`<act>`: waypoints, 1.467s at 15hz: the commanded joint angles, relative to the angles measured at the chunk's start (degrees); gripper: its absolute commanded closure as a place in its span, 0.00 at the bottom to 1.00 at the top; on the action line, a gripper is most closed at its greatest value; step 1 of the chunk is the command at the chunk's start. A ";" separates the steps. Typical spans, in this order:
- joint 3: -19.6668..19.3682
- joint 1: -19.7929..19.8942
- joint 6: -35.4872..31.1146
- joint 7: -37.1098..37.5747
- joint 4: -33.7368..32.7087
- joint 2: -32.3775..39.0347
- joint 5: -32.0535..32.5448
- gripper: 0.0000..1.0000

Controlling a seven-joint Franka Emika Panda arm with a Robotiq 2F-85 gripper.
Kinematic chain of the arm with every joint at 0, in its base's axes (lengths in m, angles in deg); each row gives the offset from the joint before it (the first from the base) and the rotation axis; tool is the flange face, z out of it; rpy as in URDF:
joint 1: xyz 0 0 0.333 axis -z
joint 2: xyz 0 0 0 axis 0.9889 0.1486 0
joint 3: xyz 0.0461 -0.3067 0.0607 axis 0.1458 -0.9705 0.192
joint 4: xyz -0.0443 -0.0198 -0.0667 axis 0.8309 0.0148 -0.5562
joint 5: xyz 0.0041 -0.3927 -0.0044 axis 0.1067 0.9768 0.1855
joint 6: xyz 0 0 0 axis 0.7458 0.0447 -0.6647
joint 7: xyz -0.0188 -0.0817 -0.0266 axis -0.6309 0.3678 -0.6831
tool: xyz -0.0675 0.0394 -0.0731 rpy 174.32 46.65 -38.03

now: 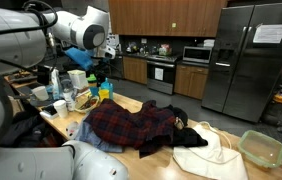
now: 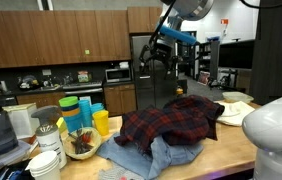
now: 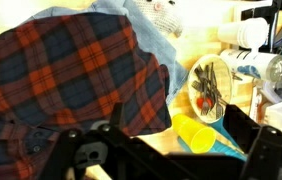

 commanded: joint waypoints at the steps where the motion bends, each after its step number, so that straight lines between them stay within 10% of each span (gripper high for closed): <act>1: -1.78 2.30 -6.70 2.97 5.62 -1.20 0.45 0.00; 10: -7.13 6.07 -17.76 7.56 17.70 -0.08 -0.56 0.00; 22: -7.84 4.76 -18.72 7.38 18.00 -1.01 0.37 0.00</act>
